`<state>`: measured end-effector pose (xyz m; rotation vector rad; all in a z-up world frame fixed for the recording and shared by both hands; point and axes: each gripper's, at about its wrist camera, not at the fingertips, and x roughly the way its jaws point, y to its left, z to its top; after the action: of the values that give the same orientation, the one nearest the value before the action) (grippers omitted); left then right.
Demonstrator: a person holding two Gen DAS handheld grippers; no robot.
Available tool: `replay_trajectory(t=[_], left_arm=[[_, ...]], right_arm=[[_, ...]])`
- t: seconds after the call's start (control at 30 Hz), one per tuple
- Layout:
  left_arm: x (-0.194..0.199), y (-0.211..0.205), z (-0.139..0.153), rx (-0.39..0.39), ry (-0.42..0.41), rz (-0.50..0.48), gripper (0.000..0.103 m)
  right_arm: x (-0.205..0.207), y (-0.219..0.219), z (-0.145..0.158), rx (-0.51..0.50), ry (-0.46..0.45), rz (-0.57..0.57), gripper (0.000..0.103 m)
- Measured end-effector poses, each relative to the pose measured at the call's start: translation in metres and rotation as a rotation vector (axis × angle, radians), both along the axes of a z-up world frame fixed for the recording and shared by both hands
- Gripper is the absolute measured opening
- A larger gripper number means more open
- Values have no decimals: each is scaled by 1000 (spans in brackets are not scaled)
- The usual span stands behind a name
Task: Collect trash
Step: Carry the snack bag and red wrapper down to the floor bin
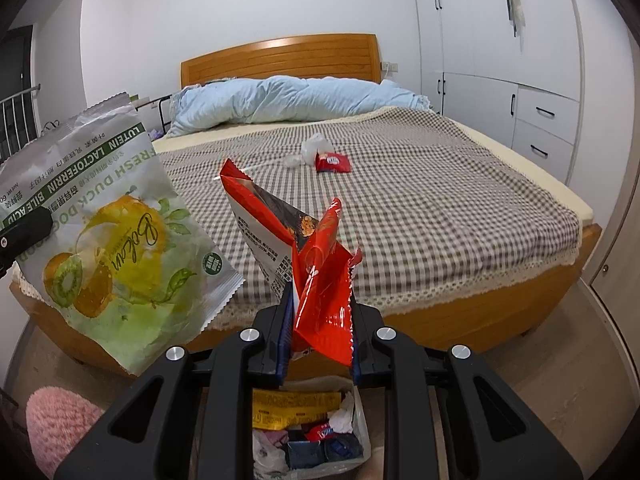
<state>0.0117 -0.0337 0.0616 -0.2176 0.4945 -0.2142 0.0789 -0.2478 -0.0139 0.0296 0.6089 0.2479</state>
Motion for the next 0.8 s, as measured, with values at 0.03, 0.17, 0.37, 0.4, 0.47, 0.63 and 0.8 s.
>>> replay_trajectory(t=[0.03,0.17,0.37,0.4,0.47,0.63,0.8], left_arm=[[-2,0,-3,-1,7,-3,0],[-7,1,-11,-1,29,-6,0],[-12,6,-25,-2,64,-4,0],[-13,7,-26,-2,67,-4,0],[-15,8,-33,-3,82,-6,0],[-15,7,-53,-2,128,-20,0],[-13,5,-75,2,179,-30,0]], right_arm=[[-2,0,-2,-4,4,0,22],[-8,0,-10,-11,19,4,22],[-14,-1,-24,-19,46,6,22],[-15,-1,-26,-21,50,5,22],[-17,-1,-30,-23,62,4,22],[-22,-5,-44,-29,97,1,22],[-23,-7,-61,-36,138,-1,22]])
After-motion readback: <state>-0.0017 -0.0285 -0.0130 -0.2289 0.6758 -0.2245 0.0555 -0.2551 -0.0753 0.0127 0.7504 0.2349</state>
